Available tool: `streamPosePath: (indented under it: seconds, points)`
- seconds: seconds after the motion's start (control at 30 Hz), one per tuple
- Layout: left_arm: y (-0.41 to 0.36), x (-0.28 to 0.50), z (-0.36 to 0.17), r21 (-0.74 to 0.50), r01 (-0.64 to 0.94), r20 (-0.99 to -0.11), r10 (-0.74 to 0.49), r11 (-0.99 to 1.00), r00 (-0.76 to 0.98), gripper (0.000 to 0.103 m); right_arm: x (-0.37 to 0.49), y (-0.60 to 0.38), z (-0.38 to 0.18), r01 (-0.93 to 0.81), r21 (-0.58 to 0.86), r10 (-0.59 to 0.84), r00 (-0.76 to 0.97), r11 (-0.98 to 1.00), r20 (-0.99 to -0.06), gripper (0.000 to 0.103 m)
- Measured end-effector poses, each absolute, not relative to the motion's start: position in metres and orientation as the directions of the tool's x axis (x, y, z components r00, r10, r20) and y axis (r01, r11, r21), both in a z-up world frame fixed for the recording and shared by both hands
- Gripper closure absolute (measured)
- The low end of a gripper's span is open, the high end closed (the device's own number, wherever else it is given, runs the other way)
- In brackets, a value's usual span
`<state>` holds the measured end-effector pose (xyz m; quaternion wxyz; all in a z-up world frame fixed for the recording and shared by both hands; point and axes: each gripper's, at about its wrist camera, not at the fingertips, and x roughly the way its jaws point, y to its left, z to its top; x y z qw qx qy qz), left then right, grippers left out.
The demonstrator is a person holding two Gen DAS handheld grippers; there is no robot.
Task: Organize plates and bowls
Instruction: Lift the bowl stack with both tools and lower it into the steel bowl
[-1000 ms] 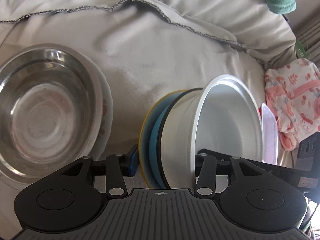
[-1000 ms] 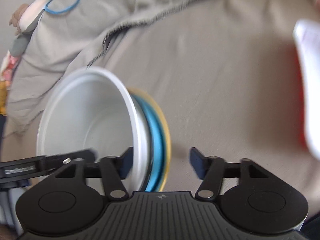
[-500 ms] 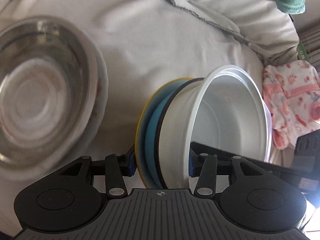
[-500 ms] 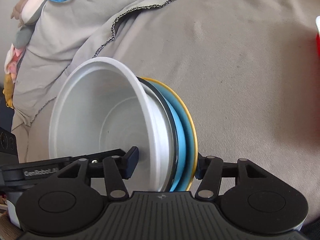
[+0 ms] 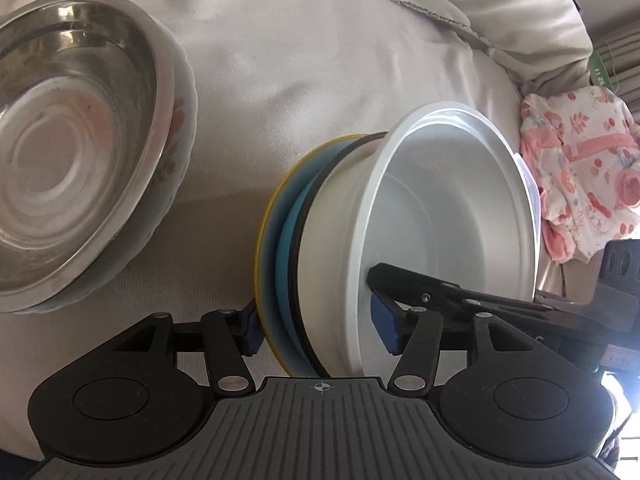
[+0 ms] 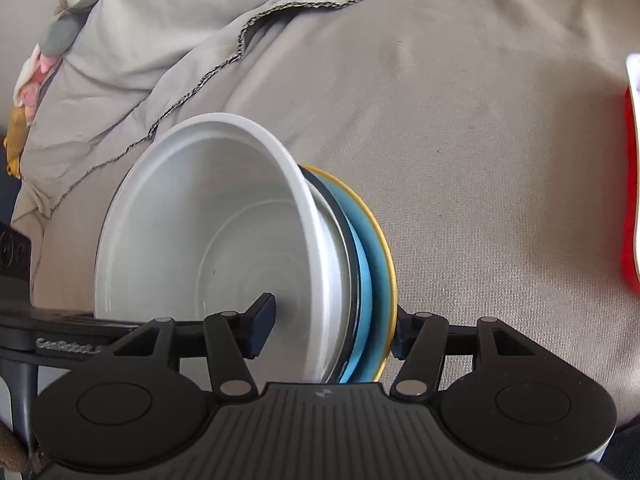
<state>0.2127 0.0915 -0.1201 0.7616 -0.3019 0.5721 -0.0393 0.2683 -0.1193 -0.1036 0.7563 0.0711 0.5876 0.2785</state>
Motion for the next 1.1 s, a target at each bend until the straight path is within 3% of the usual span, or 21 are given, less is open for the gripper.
streamPosePath:
  seconds: [0.83, 1.1]
  points:
    - [0.090, 0.203, -0.121, -0.512, -0.251, -0.833, -0.402, 0.822, 0.381, 0.047, 0.270, -0.121, -0.105, -0.326, 0.459, 0.519, 0.129, 0.827, -0.845, 0.047]
    - [0.096, 0.198, -0.094, -0.528, -0.201, -0.796, -0.399, 0.825, 0.455, 0.046, 0.265, -0.115, -0.083, -0.334, 0.435, 0.510, 0.184, 0.836, -0.840, 0.047]
